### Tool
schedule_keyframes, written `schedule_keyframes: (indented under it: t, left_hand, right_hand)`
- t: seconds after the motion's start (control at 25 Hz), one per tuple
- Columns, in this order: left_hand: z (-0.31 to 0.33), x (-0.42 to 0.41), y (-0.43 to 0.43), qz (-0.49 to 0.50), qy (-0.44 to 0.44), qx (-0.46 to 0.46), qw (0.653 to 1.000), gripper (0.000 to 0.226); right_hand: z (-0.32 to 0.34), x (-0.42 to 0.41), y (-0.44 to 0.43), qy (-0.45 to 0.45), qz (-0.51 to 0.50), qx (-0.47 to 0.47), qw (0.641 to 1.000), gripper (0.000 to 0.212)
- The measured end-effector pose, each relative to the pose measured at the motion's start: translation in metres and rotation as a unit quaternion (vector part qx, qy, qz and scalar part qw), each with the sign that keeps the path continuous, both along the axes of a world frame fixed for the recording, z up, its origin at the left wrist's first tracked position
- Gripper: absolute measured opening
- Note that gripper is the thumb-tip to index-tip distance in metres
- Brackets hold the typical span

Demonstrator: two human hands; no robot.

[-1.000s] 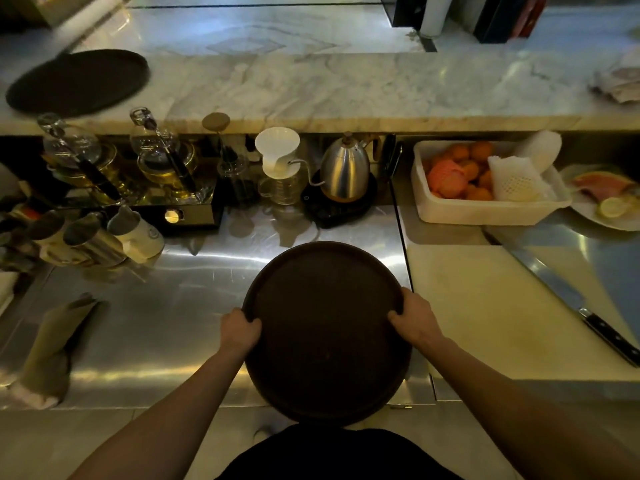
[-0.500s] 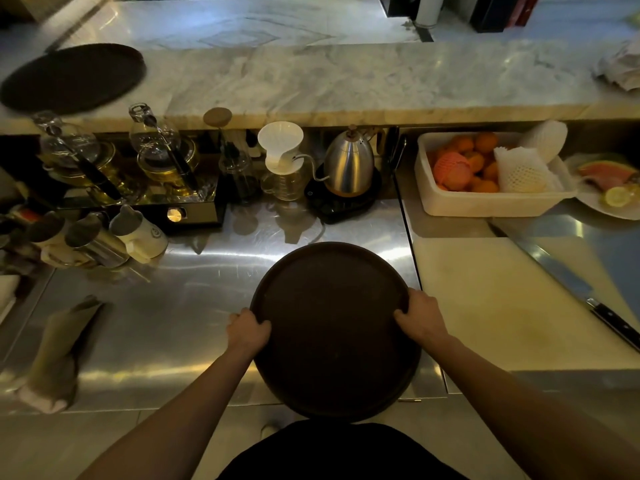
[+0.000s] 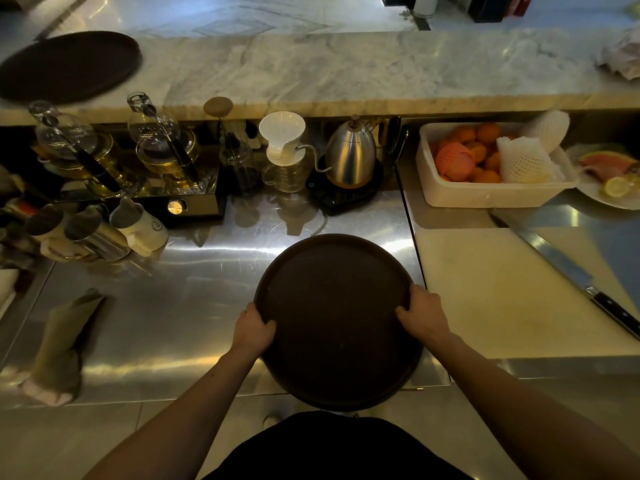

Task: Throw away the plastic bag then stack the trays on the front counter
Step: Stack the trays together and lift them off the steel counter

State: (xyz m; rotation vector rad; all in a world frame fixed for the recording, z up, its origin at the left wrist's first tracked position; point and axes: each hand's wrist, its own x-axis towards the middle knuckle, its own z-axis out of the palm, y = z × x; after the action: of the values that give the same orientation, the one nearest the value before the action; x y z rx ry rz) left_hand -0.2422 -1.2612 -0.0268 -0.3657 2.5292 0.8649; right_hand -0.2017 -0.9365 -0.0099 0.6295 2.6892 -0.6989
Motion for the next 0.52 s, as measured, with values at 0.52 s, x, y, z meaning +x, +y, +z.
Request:
schedule_keyframes:
  t: [0.52]
  left_hand:
    - [0.001, -0.012, -0.007, -0.050, -0.029, -0.037, 0.998, 0.041]
  right_hand:
    - [0.018, -0.005, 0.012, 0.064, -0.183, -0.171, 0.966, 0.052]
